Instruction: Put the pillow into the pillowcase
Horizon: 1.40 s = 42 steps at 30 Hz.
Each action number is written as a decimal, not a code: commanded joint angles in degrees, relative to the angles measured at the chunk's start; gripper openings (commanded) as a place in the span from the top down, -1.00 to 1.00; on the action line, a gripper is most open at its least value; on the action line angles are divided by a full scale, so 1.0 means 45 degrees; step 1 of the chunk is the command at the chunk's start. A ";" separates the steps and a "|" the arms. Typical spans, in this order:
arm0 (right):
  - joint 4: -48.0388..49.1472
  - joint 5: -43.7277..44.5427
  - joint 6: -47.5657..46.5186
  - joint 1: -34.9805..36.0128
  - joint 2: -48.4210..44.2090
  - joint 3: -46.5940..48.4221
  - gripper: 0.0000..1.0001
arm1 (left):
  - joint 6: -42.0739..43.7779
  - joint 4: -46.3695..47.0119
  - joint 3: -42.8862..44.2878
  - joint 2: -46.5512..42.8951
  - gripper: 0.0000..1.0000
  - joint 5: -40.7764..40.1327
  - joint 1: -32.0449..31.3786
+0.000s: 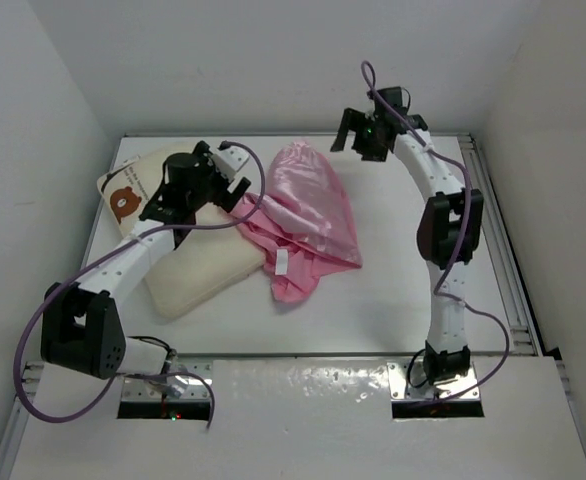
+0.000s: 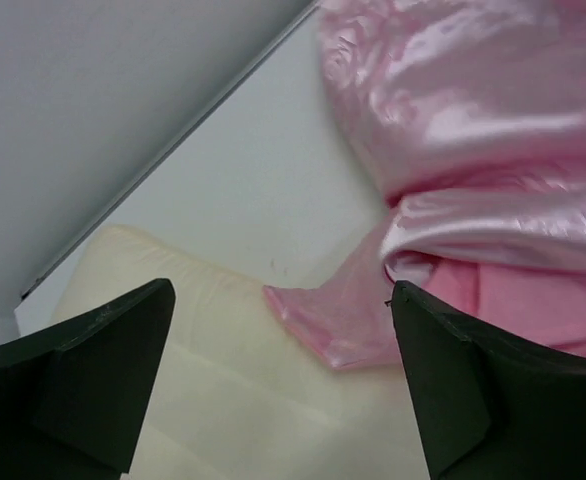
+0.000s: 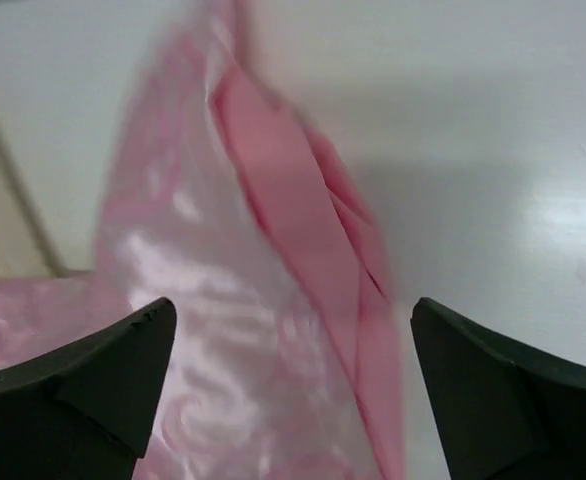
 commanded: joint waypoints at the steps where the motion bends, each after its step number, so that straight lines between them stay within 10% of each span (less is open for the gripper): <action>1: -0.1095 0.1580 -0.0827 -0.0249 -0.2963 -0.2649 -0.98 | -0.0208 -0.0210 0.0358 -0.0160 -0.78 0.0058 -0.0564; 4: 0.1268 0.1586 -0.1685 -0.0190 -0.5217 -0.7437 -0.97 | -0.0090 -0.0888 0.0396 -0.0140 -0.77 -0.0293 -0.0741; 7: 0.2814 0.0747 -0.3206 0.0413 -0.7465 -1.0332 0.43 | 0.0162 -0.1614 0.0416 -0.0218 -0.46 -0.0100 -0.0780; 8: 0.3377 0.0668 -0.3620 0.1073 -0.8204 -1.0782 0.54 | 0.0164 -0.1714 0.0358 -0.0238 -0.39 -0.0099 -0.0819; 12: 0.4708 0.0160 -0.5243 0.2640 -0.8448 -1.1861 -0.97 | -0.0733 -0.1948 -0.0051 -0.0258 -0.30 -0.0451 -0.0430; 18: 0.3892 0.1641 -0.4116 0.3365 -0.4746 -0.8493 -0.98 | 0.0318 -0.0959 -0.1204 0.0228 -0.87 0.0077 -0.0603; 26: 0.4105 0.0863 -0.3838 0.3501 -0.3446 -0.7601 -0.69 | 0.1160 0.1936 -0.1478 0.2202 -0.97 0.0271 -0.0839; 30: 0.4339 -0.0190 -0.4268 0.3404 -0.4012 -0.8636 -0.05 | 0.1880 0.1977 -0.1790 0.2750 -0.48 0.1732 -0.0526; 34: 0.4535 -0.0836 -0.4269 0.3112 -0.4927 -0.9497 1.00 | 0.1571 0.2035 -0.1850 0.2673 0.59 0.2791 -0.0526; 37: 0.5002 -0.0955 -0.3743 0.2584 -0.6115 -1.0742 1.00 | 0.1044 0.2035 -0.1635 0.2244 1.00 0.2540 -0.0760; 42: 0.5239 0.0527 -0.3526 0.1940 -0.8754 -1.2191 1.00 | 0.0808 0.0378 -0.0055 0.0897 1.00 0.1506 -0.0975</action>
